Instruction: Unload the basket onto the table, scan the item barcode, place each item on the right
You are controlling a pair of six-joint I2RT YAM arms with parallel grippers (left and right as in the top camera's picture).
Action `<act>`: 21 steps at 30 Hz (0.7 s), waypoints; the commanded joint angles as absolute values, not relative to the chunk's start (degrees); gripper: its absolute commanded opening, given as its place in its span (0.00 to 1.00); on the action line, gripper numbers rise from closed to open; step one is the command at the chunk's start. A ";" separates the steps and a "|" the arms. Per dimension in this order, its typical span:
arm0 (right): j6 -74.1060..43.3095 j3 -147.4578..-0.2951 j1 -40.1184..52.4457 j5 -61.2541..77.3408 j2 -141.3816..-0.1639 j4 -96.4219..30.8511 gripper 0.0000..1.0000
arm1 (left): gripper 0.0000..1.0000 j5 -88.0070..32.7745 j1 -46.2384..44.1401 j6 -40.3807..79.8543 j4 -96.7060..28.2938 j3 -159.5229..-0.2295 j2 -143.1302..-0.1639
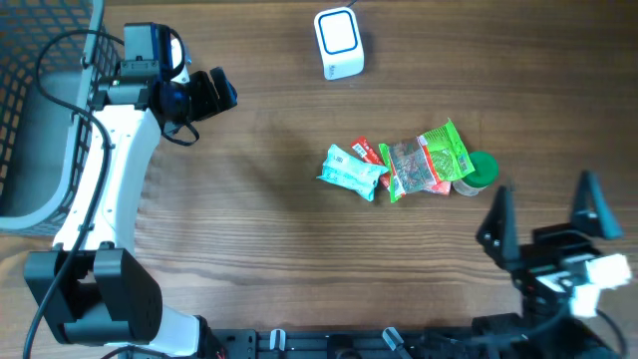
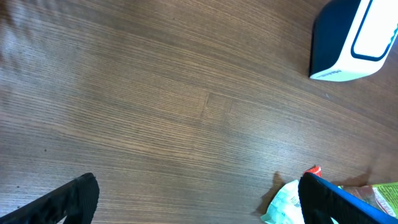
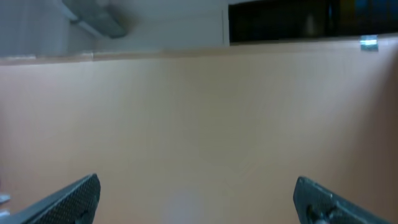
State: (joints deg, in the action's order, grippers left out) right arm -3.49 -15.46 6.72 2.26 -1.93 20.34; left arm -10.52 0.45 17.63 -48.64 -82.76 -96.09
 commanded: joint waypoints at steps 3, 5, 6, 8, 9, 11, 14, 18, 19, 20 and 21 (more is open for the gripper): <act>-12.25 -4.54 6.24 1.39 -0.21 22.26 1.00 | 1.00 -10.41 0.49 16.69 -48.62 -82.41 -96.55; -12.51 -2.66 6.24 2.09 -0.21 20.60 1.00 | 1.00 -10.41 0.49 16.69 -48.62 -82.41 -96.55; -12.62 -1.56 6.24 2.22 -0.21 19.05 1.00 | 1.00 -10.41 0.49 16.71 -48.62 -82.41 -96.55; -12.62 -0.27 6.24 2.22 -0.21 16.40 1.00 | 1.00 -10.41 0.49 16.71 -48.62 -82.41 -96.55; -12.38 -0.27 6.24 2.22 -0.21 13.52 1.00 | 1.00 -10.41 0.49 16.71 -48.62 -82.41 -96.55; -12.40 -0.30 6.24 2.17 -0.21 8.01 1.00 | 1.00 -10.41 0.49 16.71 -48.62 -82.41 -96.55; -13.93 -0.30 6.24 2.20 -0.23 1.26 1.00 | 1.00 -10.41 0.49 16.71 -48.62 -82.41 -96.55; -17.06 -0.30 6.24 2.17 -0.80 0.12 1.00 | 1.00 -10.41 0.49 16.71 -48.62 -82.41 -96.55; -17.02 -0.30 6.24 2.17 -0.82 0.12 1.00 | 1.00 -10.41 0.49 16.71 -48.62 -82.41 -96.55; -17.04 -0.30 6.24 2.17 -0.86 0.14 1.00 | 1.00 -10.41 0.49 16.71 -48.62 -82.41 -96.55; -17.04 -0.30 6.24 2.17 -0.91 0.12 0.99 | 1.00 -10.41 0.49 16.71 -48.62 -82.41 -96.55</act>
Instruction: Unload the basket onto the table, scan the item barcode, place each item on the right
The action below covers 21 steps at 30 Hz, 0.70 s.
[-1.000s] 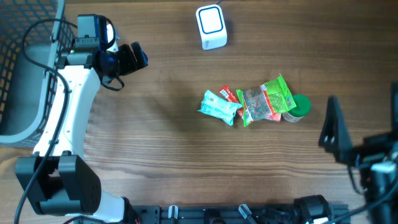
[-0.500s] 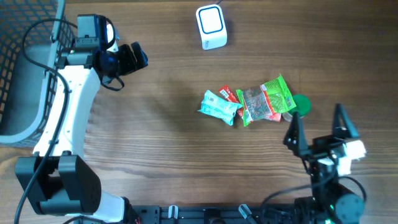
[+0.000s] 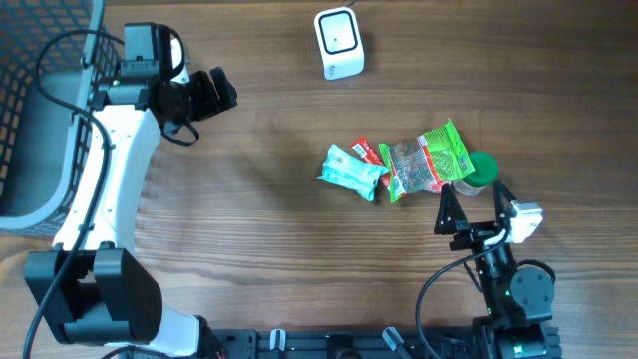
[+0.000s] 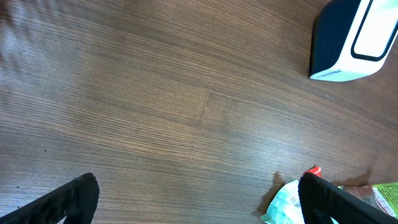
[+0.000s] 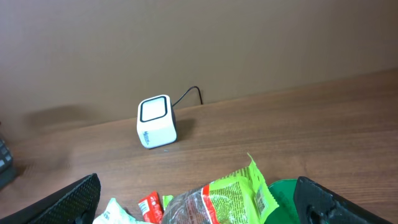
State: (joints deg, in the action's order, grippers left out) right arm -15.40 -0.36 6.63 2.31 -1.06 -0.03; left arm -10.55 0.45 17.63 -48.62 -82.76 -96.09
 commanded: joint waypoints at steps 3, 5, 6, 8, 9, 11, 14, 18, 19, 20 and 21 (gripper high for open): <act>-17.04 -0.30 6.24 2.17 -0.95 0.12 1.00 | 1.00 -10.41 0.49 16.69 -48.62 -82.41 -96.55; -17.06 -0.30 6.24 2.20 -0.95 0.12 1.00 | 1.00 -10.41 0.49 16.69 -48.62 -82.41 -96.55; -17.06 -0.30 6.24 2.17 -0.95 0.12 1.00 | 1.00 -10.41 0.49 16.71 -48.62 -82.41 -96.55; -17.06 -0.30 6.24 2.17 -0.95 0.12 1.00 | 1.00 -10.41 0.49 16.71 -48.62 -82.41 -96.55; -17.04 -0.30 6.24 2.17 -0.95 0.12 1.00 | 1.00 -10.41 0.49 16.71 -48.62 -82.41 -96.55; -17.04 -0.30 6.24 2.17 -0.95 0.12 1.00 | 1.00 -10.41 0.49 16.71 -48.62 -82.41 -96.55; -17.06 -0.30 6.24 2.20 -0.95 0.12 1.00 | 1.00 -10.44 0.56 16.71 -48.58 -82.41 -96.55; -17.04 -0.30 6.24 2.17 -0.95 0.12 1.00 | 1.00 -10.41 0.43 16.71 -48.64 -82.41 -94.26; -17.02 -0.30 6.24 2.17 -0.95 0.12 1.00 | 1.00 -10.41 0.43 16.71 -48.64 -82.41 -93.10; -17.04 -0.30 6.24 2.20 -0.95 0.12 0.99 | 1.00 -10.41 0.43 16.71 -48.64 -82.41 -91.18; -17.04 -0.30 6.24 2.17 -0.95 0.12 1.00 | 1.00 -10.41 0.43 16.71 -48.64 -82.41 -89.12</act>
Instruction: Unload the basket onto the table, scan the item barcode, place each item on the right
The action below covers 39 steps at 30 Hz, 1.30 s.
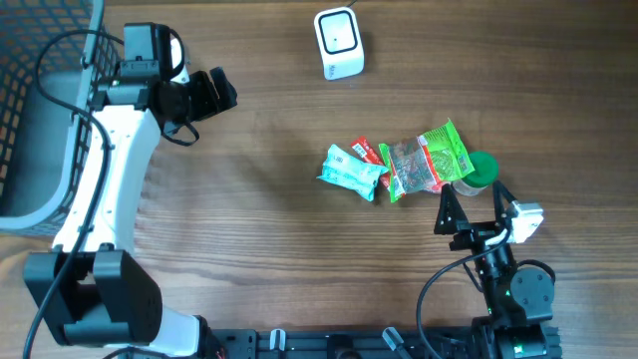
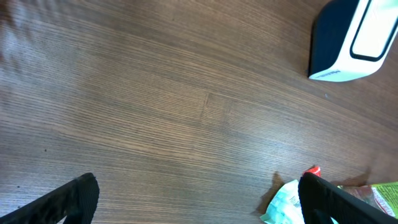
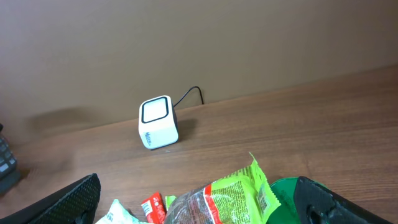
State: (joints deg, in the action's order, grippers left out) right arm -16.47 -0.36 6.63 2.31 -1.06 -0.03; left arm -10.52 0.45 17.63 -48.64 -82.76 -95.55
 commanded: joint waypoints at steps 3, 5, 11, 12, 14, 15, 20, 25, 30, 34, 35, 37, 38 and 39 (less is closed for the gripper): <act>-17.06 -0.30 6.24 2.17 -0.95 0.12 1.00 | 1.00 -10.41 0.45 16.71 -48.62 -82.41 -80.16; -17.06 -0.30 6.24 2.17 -0.95 0.12 1.00 | 1.00 -9.89 0.47 16.67 -48.58 -82.41 -74.35; -17.04 -0.30 6.24 2.20 -0.95 0.12 1.00 | 1.00 -6.50 0.49 16.69 -51.94 -82.41 -54.98; -17.04 -0.30 6.24 2.17 -0.95 0.12 1.00 | 1.00 -6.50 0.49 16.69 -53.39 -82.41 -52.47; -17.06 -0.30 6.24 2.17 -0.95 0.12 1.00 | 1.00 -6.48 0.49 16.69 -56.90 -82.41 -47.72; -17.06 -0.30 6.24 2.17 -0.95 0.12 1.00 | 1.00 -6.44 0.49 16.69 -58.52 -82.41 -45.91; -17.04 -0.30 6.24 2.17 -0.95 0.12 1.00 | 1.00 -6.31 0.89 16.69 -62.85 -79.26 -35.00; -17.04 -0.30 6.24 2.17 -0.95 0.12 1.00 | 1.00 -4.97 1.17 16.71 -62.17 -69.12 -21.96; -17.04 -0.30 6.24 2.17 -0.95 0.12 1.00 | 1.00 -4.84 1.30 16.93 -56.71 -55.05 -10.11; -17.04 -0.30 6.24 2.17 -0.95 0.12 1.00 | 1.00 -5.17 1.28 19.16 -45.60 -42.50 -2.87; -17.06 -0.30 6.24 2.17 -0.95 0.12 1.00 | 1.00 -5.30 1.28 20.03 -43.11 -39.86 -1.58; -17.02 -0.30 6.24 2.17 -0.97 0.12 1.00 | 1.00 -6.11 1.23 20.38 -37.06 -34.81 -0.21; -17.06 -0.30 6.24 2.20 -0.97 0.12 1.00 | 1.00 -6.57 1.26 20.38 -34.04 -33.06 -0.32; -17.04 -0.30 6.24 2.17 -0.95 0.12 0.99 | 1.00 -7.05 1.23 20.38 -30.48 -31.18 -0.30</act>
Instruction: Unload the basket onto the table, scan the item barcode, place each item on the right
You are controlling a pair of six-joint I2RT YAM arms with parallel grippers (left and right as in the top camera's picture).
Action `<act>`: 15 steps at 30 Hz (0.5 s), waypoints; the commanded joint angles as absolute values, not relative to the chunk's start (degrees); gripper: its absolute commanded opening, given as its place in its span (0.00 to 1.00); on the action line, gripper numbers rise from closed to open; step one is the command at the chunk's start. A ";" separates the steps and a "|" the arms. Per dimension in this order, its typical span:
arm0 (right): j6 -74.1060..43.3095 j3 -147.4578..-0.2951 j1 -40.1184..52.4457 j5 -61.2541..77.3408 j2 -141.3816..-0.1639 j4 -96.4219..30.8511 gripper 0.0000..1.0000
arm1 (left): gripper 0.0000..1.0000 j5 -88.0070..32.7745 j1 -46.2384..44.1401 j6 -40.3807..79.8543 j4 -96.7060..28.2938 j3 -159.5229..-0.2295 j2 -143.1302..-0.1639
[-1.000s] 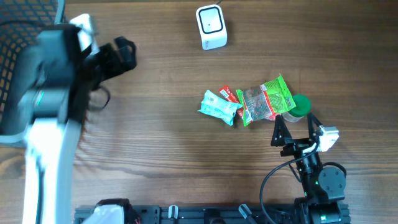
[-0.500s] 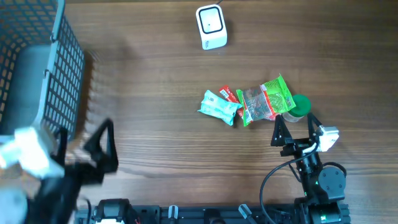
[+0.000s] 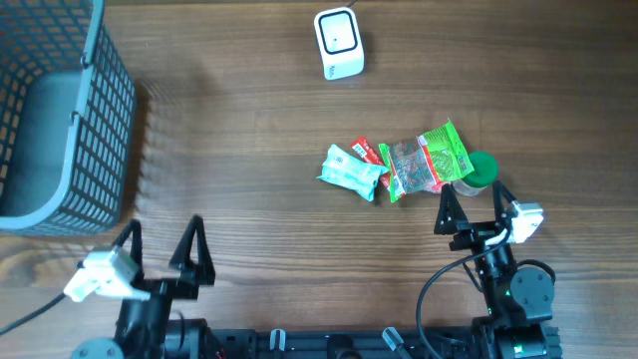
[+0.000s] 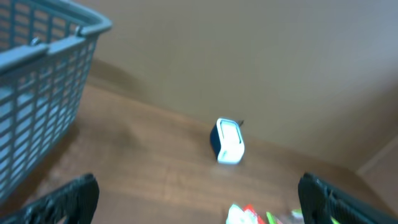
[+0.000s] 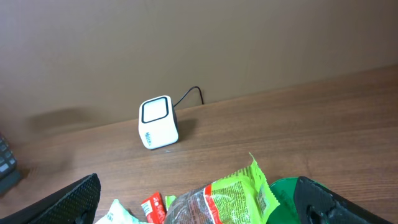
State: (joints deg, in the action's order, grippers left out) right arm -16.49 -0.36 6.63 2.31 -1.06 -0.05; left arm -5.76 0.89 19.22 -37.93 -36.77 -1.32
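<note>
The white cube scanner [image 3: 339,43] stands at the table's far middle, also in the left wrist view [image 4: 228,142] and the right wrist view [image 5: 158,122]. The items lie in a pile right of centre: a pale blue packet [image 3: 351,170], a red sachet [image 3: 367,152], a green snack bag [image 3: 429,160] and a green round container [image 3: 480,170]. My right gripper [image 3: 471,204] stands open just in front of the container, facing the bag [image 5: 230,196]. My left gripper [image 3: 161,249] is open at the front left edge, holding nothing.
A grey-blue wire basket [image 3: 55,110] fills the far left corner, and its rim shows in the left wrist view [image 4: 37,93]. The scanner's cable runs off the back edge. Bare wood lies between the basket and the pile.
The left arm, then stretched out at the far left beside the basket, now sits drawn back at the front left edge, looking across the table at the scanner. The right gripper has not moved.
At first my right gripper was raised at the front right edge, seeing only the wall, and the left arm reached out by the basket. Then the right gripper stood low before the item pile and stayed there. Now the left arm is back at the front left.
</note>
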 commanded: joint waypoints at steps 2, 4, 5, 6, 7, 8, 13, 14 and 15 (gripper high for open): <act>-17.04 -0.30 6.24 2.17 -0.95 0.12 1.00 | 1.00 -7.05 0.89 20.38 -22.55 -27.70 -0.25; -17.06 -0.30 6.24 2.17 -0.95 0.12 1.00 | 1.00 -7.01 0.36 20.36 -11.20 -22.85 -0.25; -17.06 -0.30 6.24 2.17 -0.95 0.12 1.00 | 1.00 -6.98 0.19 20.36 -4.84 -19.92 -0.25; -17.06 -0.30 6.24 2.17 -0.95 0.12 1.00 | 1.00 -7.01 0.16 20.36 0.38 -17.39 -0.25; -17.04 -0.30 6.24 2.17 -0.95 0.12 1.00 | 1.00 -6.98 0.16 20.36 5.21 -14.92 -0.25; -17.04 -0.30 6.24 2.17 -0.95 0.12 1.00 | 1.00 -6.98 0.16 20.38 9.65 -12.43 -0.25; -17.06 -0.30 6.24 2.17 -0.95 0.12 1.00 | 1.00 -6.98 0.16 20.38 17.76 -3.64 -0.25; -17.04 -0.30 6.24 2.17 -0.95 0.12 1.00 | 1.00 -6.96 0.16 20.36 17.34 -2.83 -0.25; -17.06 -0.30 6.24 2.17 -0.95 0.12 1.00 | 1.00 -6.96 0.16 20.36 16.78 -2.07 -0.25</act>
